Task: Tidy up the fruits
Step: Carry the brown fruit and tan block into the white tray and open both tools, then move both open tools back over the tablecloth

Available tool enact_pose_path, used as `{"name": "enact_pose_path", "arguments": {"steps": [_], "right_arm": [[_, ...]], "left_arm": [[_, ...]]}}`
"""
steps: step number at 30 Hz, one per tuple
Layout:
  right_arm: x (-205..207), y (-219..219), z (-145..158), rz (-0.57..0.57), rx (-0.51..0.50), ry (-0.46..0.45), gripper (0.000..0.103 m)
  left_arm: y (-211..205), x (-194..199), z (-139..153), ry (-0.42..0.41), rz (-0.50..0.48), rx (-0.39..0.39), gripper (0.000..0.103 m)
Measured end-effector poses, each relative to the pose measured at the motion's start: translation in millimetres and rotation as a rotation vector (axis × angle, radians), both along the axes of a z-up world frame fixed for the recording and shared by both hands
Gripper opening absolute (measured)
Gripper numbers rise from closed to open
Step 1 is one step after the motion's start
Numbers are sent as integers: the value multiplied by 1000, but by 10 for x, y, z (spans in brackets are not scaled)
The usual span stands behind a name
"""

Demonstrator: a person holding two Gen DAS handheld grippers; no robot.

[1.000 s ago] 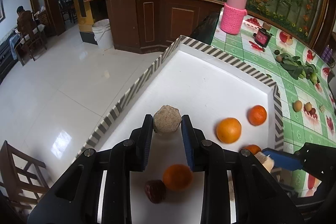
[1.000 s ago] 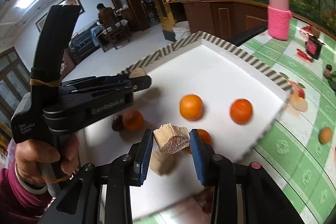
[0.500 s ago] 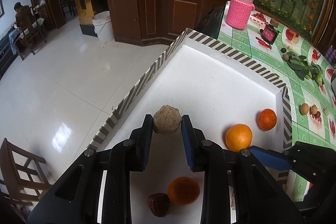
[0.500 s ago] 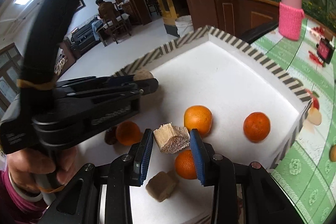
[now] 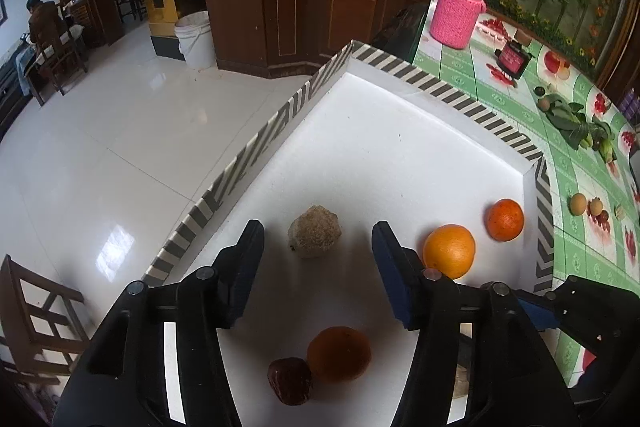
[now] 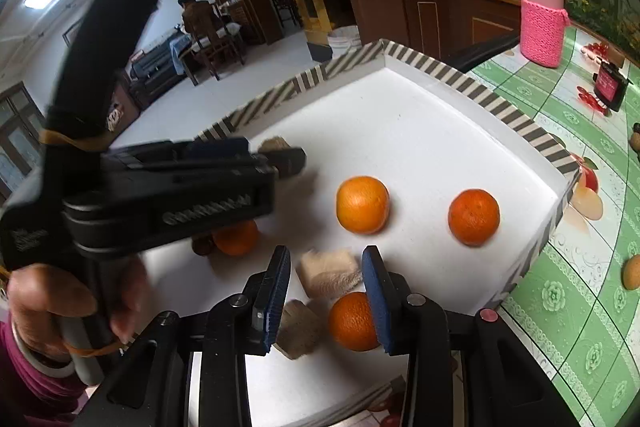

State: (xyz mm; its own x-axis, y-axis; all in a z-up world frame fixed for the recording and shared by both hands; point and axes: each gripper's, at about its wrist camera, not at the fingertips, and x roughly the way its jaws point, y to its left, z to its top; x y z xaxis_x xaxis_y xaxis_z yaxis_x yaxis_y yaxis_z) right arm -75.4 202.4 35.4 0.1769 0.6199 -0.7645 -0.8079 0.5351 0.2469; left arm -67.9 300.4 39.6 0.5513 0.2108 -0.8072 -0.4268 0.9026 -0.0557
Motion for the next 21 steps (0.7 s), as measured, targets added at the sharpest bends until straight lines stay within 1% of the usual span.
{"name": "enact_pose_path", "arguments": {"steps": [3, 6, 10, 16, 21], "right_arm": [[-30, -37, 27, 1, 6, -4, 36], [-76, -124, 111, -3, 30, -20, 36], [-115, -323, 219, -25, 79, -33, 36], [-80, -709, 290, -114, 132, -46, 36], [-51, -1009, 307, -193, 129, -65, 36]], "left_arm": [[-30, -35, 18, 1, 5, 21, 57], [-80, -68, 10, 4, 0, 25, 57], [-168, -145, 87, -38, 7, 52, 57], [-406, -228, 226, -93, -9, 97, 57], [-717, -222, 311, -124, -56, 124, 57]]}}
